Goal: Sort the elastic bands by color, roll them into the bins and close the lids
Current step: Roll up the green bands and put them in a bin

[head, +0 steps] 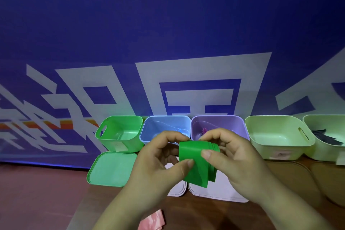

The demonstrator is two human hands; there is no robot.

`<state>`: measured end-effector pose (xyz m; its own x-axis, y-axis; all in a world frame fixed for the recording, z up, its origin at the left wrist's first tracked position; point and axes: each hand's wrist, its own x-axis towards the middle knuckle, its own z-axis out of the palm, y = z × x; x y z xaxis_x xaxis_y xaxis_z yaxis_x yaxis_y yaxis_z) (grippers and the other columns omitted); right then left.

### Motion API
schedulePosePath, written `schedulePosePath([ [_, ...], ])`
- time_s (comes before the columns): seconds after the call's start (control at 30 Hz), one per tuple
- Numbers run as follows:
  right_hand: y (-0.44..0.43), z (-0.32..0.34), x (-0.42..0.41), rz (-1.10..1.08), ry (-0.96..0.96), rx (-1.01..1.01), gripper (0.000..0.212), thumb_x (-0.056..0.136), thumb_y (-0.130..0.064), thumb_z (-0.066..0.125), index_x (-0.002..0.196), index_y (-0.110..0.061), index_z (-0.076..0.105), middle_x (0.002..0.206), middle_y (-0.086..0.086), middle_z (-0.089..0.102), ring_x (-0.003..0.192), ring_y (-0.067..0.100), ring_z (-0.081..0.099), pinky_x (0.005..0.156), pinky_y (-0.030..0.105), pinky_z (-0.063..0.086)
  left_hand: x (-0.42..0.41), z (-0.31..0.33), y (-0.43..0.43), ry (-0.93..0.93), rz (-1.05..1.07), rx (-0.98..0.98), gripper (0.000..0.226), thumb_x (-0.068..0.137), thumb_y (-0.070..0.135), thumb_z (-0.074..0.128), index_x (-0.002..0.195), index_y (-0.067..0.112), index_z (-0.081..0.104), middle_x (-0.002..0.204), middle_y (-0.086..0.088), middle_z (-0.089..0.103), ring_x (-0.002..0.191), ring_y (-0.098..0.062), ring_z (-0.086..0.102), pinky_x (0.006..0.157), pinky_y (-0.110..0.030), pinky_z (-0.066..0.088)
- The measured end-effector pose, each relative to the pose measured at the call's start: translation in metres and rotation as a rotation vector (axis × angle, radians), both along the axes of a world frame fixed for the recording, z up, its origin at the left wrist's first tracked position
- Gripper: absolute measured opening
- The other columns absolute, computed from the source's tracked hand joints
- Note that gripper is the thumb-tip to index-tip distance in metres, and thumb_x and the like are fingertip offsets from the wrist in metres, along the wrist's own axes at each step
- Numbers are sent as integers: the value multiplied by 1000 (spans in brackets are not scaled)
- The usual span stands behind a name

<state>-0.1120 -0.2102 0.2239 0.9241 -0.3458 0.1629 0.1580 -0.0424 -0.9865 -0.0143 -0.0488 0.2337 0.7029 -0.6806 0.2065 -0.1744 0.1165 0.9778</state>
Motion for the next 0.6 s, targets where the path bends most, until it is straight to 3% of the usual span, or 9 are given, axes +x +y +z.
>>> schedulePosePath([
  [0.07, 1, 0, -1, -4, -9, -9, 33, 65, -39, 74, 97, -34, 67, 96, 1, 68, 82, 35, 60, 74, 42, 55, 0, 0, 0, 24, 7, -11, 35, 66, 19, 79, 99, 24, 69, 93, -14, 69, 85, -36, 59, 78, -55, 52],
  [0.13, 1, 0, -3, -5, -15, -31, 38, 66, -36, 75, 102, -34, 66, 99, 4, 67, 88, 42, 58, 78, 52, 54, 0, 1, 0, 44, 7, -18, 33, 67, 16, 80, 97, 22, 69, 88, -10, 70, 80, -27, 61, 72, -41, 54],
  [0.2, 1, 0, -4, 3, -21, -55, 40, 68, -31, 75, 106, -32, 64, 99, 2, 67, 89, 40, 61, 79, 51, 57, 0, 2, -1, 81, 5, -35, 31, 70, 6, 78, 96, 20, 69, 85, -8, 70, 77, -19, 63, 69, -29, 54],
  [0.37, 1, -2, -4, -9, -29, -130, 37, 71, -25, 74, 105, -35, 63, 101, -5, 68, 86, 22, 67, 79, 40, 59, -1, 3, -2, 117, 14, -60, 27, 72, 1, 73, 94, 16, 69, 83, -8, 70, 76, -17, 64, 67, -25, 54],
  [0.5, 1, -3, -3, -9, -23, -109, 36, 72, -18, 74, 103, -34, 64, 98, -3, 68, 85, 23, 66, 75, 38, 59, 0, 2, -2, 117, 20, -62, 27, 73, 2, 73, 96, 14, 68, 84, -8, 70, 76, -16, 64, 68, -24, 53],
  [0.6, 2, -3, -3, -12, -24, -63, 37, 69, -28, 75, 104, -31, 65, 95, 2, 67, 85, 33, 64, 75, 48, 59, 0, 2, -2, 123, 15, -55, 28, 74, 3, 72, 100, 9, 66, 84, -6, 71, 76, -14, 65, 67, -22, 52],
])
